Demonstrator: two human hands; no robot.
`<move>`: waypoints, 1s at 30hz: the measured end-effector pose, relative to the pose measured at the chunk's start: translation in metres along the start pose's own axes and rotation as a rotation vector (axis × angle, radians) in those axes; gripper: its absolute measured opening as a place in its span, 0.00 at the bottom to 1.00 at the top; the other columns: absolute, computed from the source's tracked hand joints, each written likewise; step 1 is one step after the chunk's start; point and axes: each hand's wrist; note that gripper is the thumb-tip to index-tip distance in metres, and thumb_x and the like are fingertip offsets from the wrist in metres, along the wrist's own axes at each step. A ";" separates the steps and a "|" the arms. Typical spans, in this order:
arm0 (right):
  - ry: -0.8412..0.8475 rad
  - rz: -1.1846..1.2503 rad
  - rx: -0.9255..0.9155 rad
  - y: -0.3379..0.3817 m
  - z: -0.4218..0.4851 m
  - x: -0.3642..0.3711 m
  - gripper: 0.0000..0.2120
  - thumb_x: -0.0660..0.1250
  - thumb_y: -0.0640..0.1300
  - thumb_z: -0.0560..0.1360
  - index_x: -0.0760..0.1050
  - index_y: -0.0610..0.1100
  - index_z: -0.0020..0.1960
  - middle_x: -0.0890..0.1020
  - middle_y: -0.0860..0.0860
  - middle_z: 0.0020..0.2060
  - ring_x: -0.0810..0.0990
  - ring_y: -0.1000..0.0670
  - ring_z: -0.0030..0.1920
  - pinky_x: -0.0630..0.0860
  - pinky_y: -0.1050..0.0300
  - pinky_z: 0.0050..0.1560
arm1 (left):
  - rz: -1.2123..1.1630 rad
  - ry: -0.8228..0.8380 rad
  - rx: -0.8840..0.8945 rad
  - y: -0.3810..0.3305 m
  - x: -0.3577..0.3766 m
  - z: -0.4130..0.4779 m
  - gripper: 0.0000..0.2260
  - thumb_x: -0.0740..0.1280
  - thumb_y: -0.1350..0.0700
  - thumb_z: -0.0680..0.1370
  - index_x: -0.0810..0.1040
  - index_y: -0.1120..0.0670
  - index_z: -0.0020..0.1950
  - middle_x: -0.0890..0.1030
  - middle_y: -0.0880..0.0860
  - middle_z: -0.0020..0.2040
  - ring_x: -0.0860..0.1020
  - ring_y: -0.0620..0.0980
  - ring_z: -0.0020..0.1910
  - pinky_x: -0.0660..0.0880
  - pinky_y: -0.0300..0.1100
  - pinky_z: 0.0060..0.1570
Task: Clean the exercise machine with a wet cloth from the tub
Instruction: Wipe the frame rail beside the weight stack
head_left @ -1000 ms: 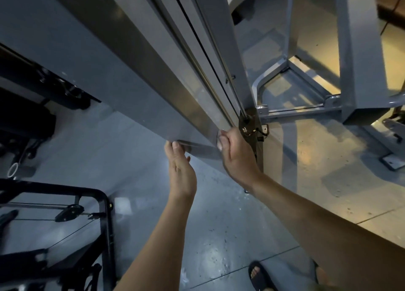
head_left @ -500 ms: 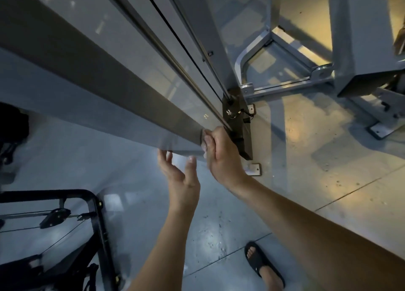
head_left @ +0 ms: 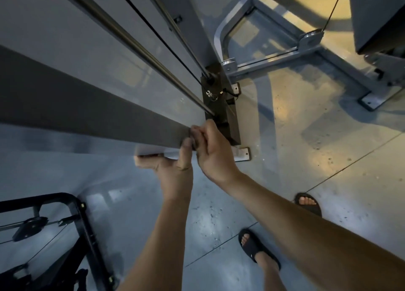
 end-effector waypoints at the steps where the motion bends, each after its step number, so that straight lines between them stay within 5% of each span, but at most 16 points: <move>1: -0.009 0.007 -0.041 -0.002 -0.001 0.002 0.09 0.58 0.50 0.85 0.65 0.52 0.46 0.73 0.56 0.35 0.75 0.51 0.36 0.71 0.52 0.35 | -0.018 -0.020 0.008 0.002 0.003 0.000 0.34 0.73 0.37 0.68 0.60 0.48 0.64 0.67 0.52 0.65 0.73 0.44 0.63 0.70 0.24 0.54; 4: -0.034 -0.103 0.092 -0.046 0.005 0.004 0.11 0.57 0.51 0.86 0.65 0.47 0.46 0.74 0.50 0.36 0.76 0.49 0.36 0.75 0.41 0.38 | -0.093 -0.107 0.100 0.009 0.009 0.002 0.36 0.74 0.43 0.69 0.53 0.46 0.66 0.63 0.42 0.63 0.71 0.38 0.62 0.70 0.27 0.57; 6: -0.003 -0.200 0.235 -0.069 0.010 0.001 0.13 0.55 0.52 0.86 0.64 0.46 0.47 0.75 0.47 0.35 0.77 0.47 0.35 0.76 0.37 0.41 | -0.137 -0.127 0.114 0.012 0.011 0.006 0.38 0.75 0.43 0.68 0.52 0.46 0.67 0.63 0.46 0.66 0.70 0.39 0.63 0.71 0.28 0.58; 8: -0.010 -0.196 0.213 -0.066 0.012 0.001 0.13 0.54 0.52 0.86 0.65 0.46 0.47 0.75 0.49 0.34 0.76 0.48 0.34 0.76 0.41 0.38 | -0.157 -0.160 0.146 0.014 0.015 0.007 0.40 0.75 0.46 0.68 0.52 0.53 0.67 0.63 0.54 0.66 0.70 0.44 0.62 0.72 0.32 0.59; 13: -0.075 -0.019 -0.034 -0.037 0.007 0.009 0.11 0.58 0.48 0.86 0.65 0.47 0.45 0.71 0.55 0.34 0.73 0.52 0.34 0.68 0.54 0.35 | -0.148 -0.215 0.273 0.019 0.022 0.010 0.34 0.74 0.50 0.67 0.54 0.55 0.60 0.60 0.47 0.57 0.68 0.35 0.55 0.72 0.33 0.57; 17: -0.042 -0.171 0.191 -0.079 0.013 0.005 0.12 0.55 0.50 0.86 0.62 0.51 0.44 0.71 0.53 0.33 0.73 0.52 0.32 0.67 0.52 0.36 | -0.159 -0.222 0.291 0.021 0.020 0.013 0.35 0.76 0.50 0.67 0.55 0.52 0.62 0.60 0.49 0.59 0.68 0.41 0.59 0.72 0.34 0.58; 20: -0.054 -0.092 0.088 -0.057 0.013 0.005 0.12 0.57 0.51 0.86 0.65 0.48 0.45 0.73 0.52 0.33 0.74 0.51 0.33 0.69 0.50 0.33 | -0.155 -0.233 0.333 0.022 0.022 0.011 0.34 0.75 0.51 0.68 0.54 0.56 0.60 0.60 0.48 0.57 0.67 0.35 0.56 0.71 0.32 0.56; 23: -0.089 -0.007 -0.030 -0.043 0.010 0.011 0.12 0.58 0.50 0.85 0.67 0.45 0.45 0.71 0.55 0.34 0.74 0.52 0.34 0.69 0.55 0.33 | -0.181 -0.237 0.299 0.025 0.024 0.016 0.37 0.76 0.51 0.67 0.53 0.59 0.62 0.60 0.53 0.59 0.68 0.43 0.57 0.72 0.37 0.58; 26: -0.044 -0.146 0.196 -0.082 0.012 0.006 0.12 0.55 0.51 0.86 0.64 0.47 0.46 0.71 0.53 0.33 0.72 0.53 0.32 0.67 0.53 0.35 | -0.188 -0.236 0.295 0.030 0.022 0.015 0.39 0.76 0.51 0.67 0.52 0.58 0.64 0.59 0.54 0.61 0.68 0.44 0.58 0.71 0.35 0.59; 30: -0.032 -0.128 0.282 -0.078 0.019 0.003 0.12 0.58 0.50 0.85 0.64 0.46 0.45 0.72 0.51 0.33 0.73 0.49 0.34 0.66 0.49 0.35 | -0.076 -0.130 0.184 0.050 0.034 0.004 0.36 0.78 0.45 0.62 0.60 0.46 0.60 0.64 0.34 0.58 0.69 0.27 0.55 0.68 0.25 0.55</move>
Point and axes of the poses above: each hand's wrist, its own z-axis towards the middle knuckle, its own x-axis out of the palm, y = z × x
